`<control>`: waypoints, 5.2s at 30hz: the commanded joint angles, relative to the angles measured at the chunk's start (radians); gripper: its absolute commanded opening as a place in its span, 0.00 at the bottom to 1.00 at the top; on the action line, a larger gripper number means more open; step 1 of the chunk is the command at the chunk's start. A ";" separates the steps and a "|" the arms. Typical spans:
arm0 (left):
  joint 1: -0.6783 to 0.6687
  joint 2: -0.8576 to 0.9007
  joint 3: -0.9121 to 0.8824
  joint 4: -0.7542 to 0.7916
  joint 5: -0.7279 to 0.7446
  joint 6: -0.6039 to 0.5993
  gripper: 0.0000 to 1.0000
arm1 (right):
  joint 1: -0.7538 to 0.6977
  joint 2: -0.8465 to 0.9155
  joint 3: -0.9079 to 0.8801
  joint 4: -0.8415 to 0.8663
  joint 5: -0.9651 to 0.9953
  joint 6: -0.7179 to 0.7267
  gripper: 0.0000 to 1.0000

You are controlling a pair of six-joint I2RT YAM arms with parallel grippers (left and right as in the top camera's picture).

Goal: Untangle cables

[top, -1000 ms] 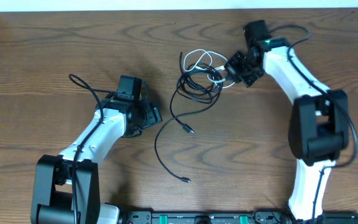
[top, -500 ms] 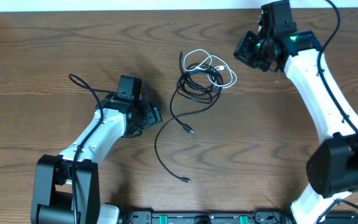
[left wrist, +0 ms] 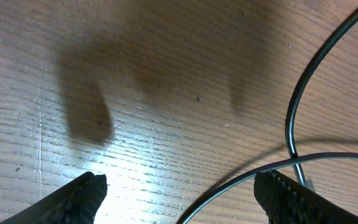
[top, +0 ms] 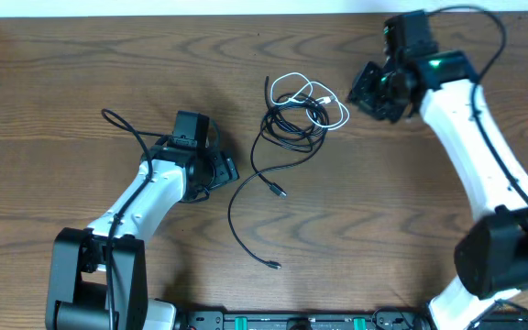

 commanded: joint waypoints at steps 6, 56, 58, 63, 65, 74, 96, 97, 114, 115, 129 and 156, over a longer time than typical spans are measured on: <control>0.003 0.005 -0.003 -0.003 -0.013 0.002 0.83 | 0.029 0.140 -0.120 0.124 0.007 0.429 0.23; 0.003 0.005 -0.003 -0.003 -0.013 0.002 0.82 | 0.030 0.325 -0.123 0.411 -0.106 0.389 0.02; 0.003 0.005 -0.003 -0.003 -0.013 0.002 0.83 | 0.021 0.255 -0.123 0.384 -0.099 0.323 0.02; 0.003 0.005 -0.003 -0.003 -0.014 0.002 0.83 | 0.013 0.072 -0.123 0.262 0.007 0.172 0.02; 0.003 0.005 -0.003 -0.003 -0.013 0.002 0.82 | 0.013 0.021 -0.123 0.212 0.050 0.119 0.01; 0.003 0.005 -0.003 -0.003 -0.013 0.002 0.82 | 0.004 -0.114 -0.123 0.163 0.101 -0.202 0.02; 0.003 0.005 -0.003 -0.003 -0.013 0.002 0.82 | -0.274 -0.471 -0.119 0.131 -0.154 -0.412 0.36; 0.003 0.005 -0.003 -0.003 -0.013 0.002 0.83 | -0.256 -0.438 -0.119 0.102 -0.152 -0.363 0.38; 0.003 0.005 -0.003 -0.002 -0.013 0.002 0.82 | -0.023 0.149 -0.119 0.100 -0.060 0.158 0.41; 0.003 0.005 -0.003 0.003 -0.013 0.002 0.83 | -0.018 0.173 -0.119 0.103 -0.060 0.174 0.42; 0.000 0.005 -0.003 0.255 0.157 0.001 0.82 | 0.013 0.368 -0.119 0.209 -0.096 0.258 0.33; -0.204 0.006 -0.003 0.315 0.090 -0.048 0.82 | 0.079 -0.171 -0.133 -0.169 -0.121 -0.296 0.01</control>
